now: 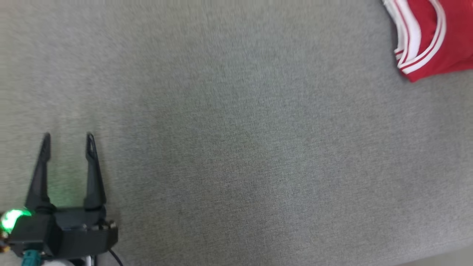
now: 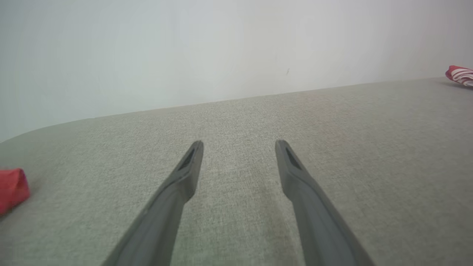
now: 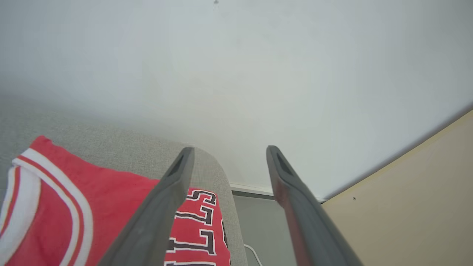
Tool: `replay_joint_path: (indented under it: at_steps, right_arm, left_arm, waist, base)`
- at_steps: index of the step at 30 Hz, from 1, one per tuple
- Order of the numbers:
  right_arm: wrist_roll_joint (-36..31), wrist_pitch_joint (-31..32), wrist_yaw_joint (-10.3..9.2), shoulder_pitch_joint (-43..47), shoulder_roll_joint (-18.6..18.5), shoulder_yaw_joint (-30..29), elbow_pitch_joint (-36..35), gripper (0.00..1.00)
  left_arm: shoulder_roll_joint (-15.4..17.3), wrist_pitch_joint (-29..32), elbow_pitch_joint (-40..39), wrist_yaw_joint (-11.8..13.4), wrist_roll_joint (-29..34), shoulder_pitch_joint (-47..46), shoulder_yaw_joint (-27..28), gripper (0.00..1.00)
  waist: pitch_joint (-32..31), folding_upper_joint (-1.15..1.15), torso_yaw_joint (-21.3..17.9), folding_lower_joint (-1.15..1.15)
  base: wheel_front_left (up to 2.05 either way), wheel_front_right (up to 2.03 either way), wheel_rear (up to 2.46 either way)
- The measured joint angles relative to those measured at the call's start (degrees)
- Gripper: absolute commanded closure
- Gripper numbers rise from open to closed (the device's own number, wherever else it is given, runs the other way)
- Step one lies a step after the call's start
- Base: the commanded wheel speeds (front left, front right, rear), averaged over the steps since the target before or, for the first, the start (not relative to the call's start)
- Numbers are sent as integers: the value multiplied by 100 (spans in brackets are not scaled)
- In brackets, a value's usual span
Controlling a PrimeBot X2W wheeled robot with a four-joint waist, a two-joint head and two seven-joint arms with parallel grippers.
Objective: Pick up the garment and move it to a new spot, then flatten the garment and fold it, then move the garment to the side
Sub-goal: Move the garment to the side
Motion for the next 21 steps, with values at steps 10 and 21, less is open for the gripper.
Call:
replay_joint_path:
  at_steps: [10,21]
  right_arm:
    - [166,-12,0,1573,495,-538,-1738,0]
    - [320,-13,0,3755,1158,-1354,-3175,0]
  left_arm:
    - [-210,0,436,53,-168,459,56,0]
    - [-382,0,923,-10,-285,816,-9,0]
  waist:
    - [-869,-1,238,0]
    - [-1840,-2,698,-2]
  base:
    - [0,0,0]
    - [0,0,0]
